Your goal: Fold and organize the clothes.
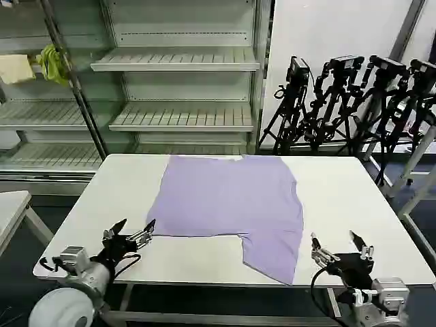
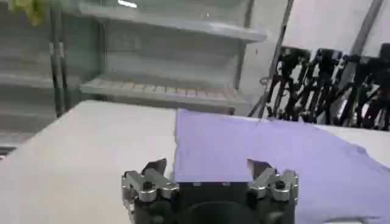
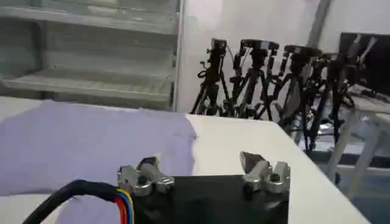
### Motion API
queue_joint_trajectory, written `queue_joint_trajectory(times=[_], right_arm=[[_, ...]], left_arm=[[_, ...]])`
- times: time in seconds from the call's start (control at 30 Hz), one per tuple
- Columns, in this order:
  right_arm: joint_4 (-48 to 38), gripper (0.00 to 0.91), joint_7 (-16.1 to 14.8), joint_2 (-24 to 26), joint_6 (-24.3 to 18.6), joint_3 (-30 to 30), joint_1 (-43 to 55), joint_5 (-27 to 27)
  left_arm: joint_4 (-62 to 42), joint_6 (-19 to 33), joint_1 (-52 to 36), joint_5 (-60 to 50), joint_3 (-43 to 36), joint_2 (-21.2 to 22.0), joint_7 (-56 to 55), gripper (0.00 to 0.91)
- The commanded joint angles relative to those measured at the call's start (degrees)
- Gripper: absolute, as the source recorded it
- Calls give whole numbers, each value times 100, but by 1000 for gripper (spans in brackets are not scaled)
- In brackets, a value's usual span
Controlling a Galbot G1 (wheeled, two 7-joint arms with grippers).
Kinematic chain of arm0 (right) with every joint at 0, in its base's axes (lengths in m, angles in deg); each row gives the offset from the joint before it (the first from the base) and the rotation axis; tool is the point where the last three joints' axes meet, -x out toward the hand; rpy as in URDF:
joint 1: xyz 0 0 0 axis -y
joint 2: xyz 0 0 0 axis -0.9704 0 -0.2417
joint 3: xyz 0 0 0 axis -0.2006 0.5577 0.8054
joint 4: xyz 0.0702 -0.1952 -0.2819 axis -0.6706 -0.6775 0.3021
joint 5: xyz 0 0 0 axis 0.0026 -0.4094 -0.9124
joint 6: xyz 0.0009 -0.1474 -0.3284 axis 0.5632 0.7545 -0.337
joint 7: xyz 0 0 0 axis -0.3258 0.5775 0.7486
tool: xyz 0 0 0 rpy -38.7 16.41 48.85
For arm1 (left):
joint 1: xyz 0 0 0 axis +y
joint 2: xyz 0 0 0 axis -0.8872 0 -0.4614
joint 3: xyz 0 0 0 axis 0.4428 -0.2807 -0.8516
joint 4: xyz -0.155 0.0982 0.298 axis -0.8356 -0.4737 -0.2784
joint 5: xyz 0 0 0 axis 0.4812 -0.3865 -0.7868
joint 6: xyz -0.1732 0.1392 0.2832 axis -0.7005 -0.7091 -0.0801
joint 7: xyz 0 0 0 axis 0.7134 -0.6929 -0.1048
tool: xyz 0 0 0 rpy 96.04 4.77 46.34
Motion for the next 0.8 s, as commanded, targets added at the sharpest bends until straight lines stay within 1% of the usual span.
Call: queue_joint_trajectory(times=[0.03,0.23,0.47,0.8], right_arm=[[-286,907,35,-168,6,328,38,-100],[-525,907,27,-212,-12,442,93,-97],[-560,907,27,-276,-4,641,137,-121],[-547,907,-10,-265,-7,922,133,-300]], left_arm=[[-481,1,-240,-118,-339,72,4,907],[-667,3,-346,-153,-414,95,37,907],[-757,3,-440,-193,-482,141,35,907],[-831,7,-397,-311,-466,194,65,907]])
